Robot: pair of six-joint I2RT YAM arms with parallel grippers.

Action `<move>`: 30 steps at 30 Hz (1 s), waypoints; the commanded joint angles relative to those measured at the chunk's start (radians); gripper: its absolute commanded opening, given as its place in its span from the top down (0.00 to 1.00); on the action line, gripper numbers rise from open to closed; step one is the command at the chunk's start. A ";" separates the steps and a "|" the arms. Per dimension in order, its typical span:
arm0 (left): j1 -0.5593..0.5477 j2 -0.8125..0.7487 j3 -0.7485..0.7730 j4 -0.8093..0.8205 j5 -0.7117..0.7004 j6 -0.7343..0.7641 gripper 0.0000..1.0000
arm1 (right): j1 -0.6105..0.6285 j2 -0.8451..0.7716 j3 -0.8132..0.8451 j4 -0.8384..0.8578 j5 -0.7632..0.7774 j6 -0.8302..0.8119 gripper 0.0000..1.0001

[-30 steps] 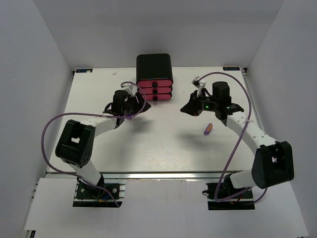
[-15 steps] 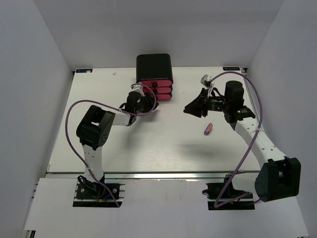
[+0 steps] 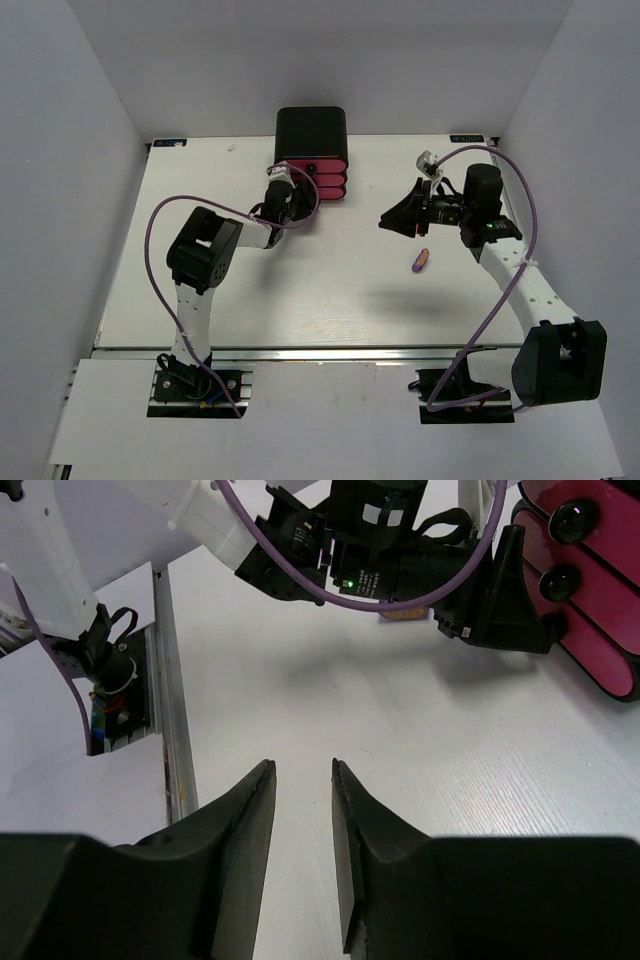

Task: Sort the legos into containers by color

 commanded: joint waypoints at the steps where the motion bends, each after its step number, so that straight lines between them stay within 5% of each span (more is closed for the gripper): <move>1: 0.001 -0.006 0.026 0.030 -0.066 -0.042 0.44 | -0.020 -0.024 -0.010 0.053 -0.044 0.010 0.65; 9: 0.001 0.031 0.049 0.082 -0.115 -0.065 0.46 | -0.035 -0.023 -0.027 0.087 -0.066 0.054 0.65; 17: 0.001 0.056 0.069 0.087 -0.102 -0.060 0.72 | -0.046 -0.027 -0.036 0.095 -0.075 0.056 0.66; 30: -0.029 -0.116 -0.184 0.192 -0.006 -0.059 0.83 | -0.050 -0.021 -0.050 0.105 -0.074 0.059 0.66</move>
